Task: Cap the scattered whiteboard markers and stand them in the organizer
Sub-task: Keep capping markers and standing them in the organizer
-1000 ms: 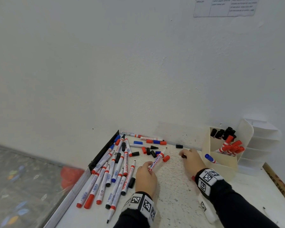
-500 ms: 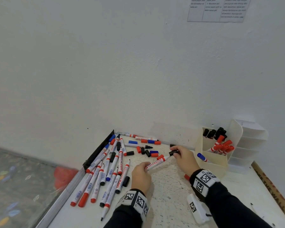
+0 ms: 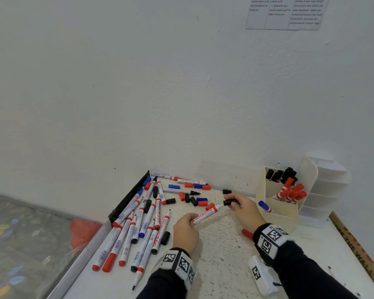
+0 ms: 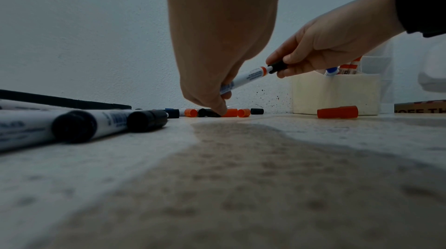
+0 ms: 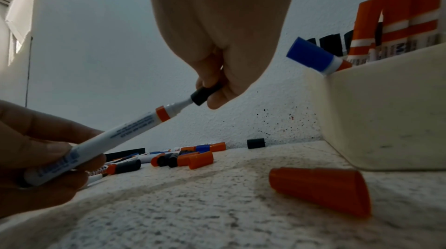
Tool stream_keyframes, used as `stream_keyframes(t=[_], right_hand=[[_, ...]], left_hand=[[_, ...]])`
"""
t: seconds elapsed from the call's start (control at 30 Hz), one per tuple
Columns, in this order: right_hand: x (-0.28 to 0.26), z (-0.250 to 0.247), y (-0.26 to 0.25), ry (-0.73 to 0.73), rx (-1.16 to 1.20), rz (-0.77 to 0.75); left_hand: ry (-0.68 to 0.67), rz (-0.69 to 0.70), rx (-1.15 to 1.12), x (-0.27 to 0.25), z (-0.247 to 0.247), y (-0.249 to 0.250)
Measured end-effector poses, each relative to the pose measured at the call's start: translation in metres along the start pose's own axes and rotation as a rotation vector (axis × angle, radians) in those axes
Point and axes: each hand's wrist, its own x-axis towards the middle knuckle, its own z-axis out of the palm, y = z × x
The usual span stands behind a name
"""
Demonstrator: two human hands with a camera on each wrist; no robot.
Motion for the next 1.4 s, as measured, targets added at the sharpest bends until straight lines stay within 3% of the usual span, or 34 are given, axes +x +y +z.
stream_keyframes(t=[0.27, 0.4, 0.5, 0.63, 0.77, 0.87, 0.97, 1.1, 1.2, 1.27, 1.33, 1.4], right_hand=[[-0.001, -0.001, -0.002, -0.086, 0.074, -0.034], [-0.003, 0.006, -0.005, -0.057, 0.099, -0.026], [-0.002, 0.007, -0.010, 0.001, 0.101, 0.030], [-0.006, 0.006, -0.024, 0.020, -0.083, 0.081], [-0.008, 0.014, -0.029, -0.017, -0.085, 0.130], [-0.009, 0.017, -0.035, 0.006, 0.023, 0.062], [-0.007, 0.013, -0.050, -0.030, 0.150, -0.064], [-0.004, 0.007, -0.066, -0.121, 0.129, -0.156], [-0.004, 0.004, -0.066, -0.109, 0.033, -0.194], [-0.005, 0.002, -0.061, -0.061, -0.028, -0.211], [-0.007, -0.004, -0.056, 0.005, -0.017, -0.216], [-0.006, -0.015, -0.051, 0.067, 0.021, -0.203]], left_hand=[[0.005, 0.016, -0.001, -0.001, -0.001, 0.002], [0.001, 0.009, -0.058, 0.001, 0.000, 0.001], [-0.063, 0.039, -0.156, -0.001, 0.002, 0.001], [-0.171, 0.141, -0.083, -0.004, 0.004, 0.001], [-0.202, 0.069, -0.067, -0.004, 0.002, 0.002], [-0.283, 0.031, -0.139, -0.008, 0.001, 0.009], [-0.386, -0.096, -0.404, -0.013, -0.002, 0.019], [-0.319, -0.118, -0.494, -0.012, -0.006, 0.021], [-0.153, -0.011, -0.311, -0.012, -0.005, 0.017], [0.000, 0.046, 0.047, -0.011, -0.003, 0.012], [0.125, 0.001, 0.354, -0.010, -0.007, 0.008], [0.071, -0.137, 0.520, -0.010, -0.009, 0.004]])
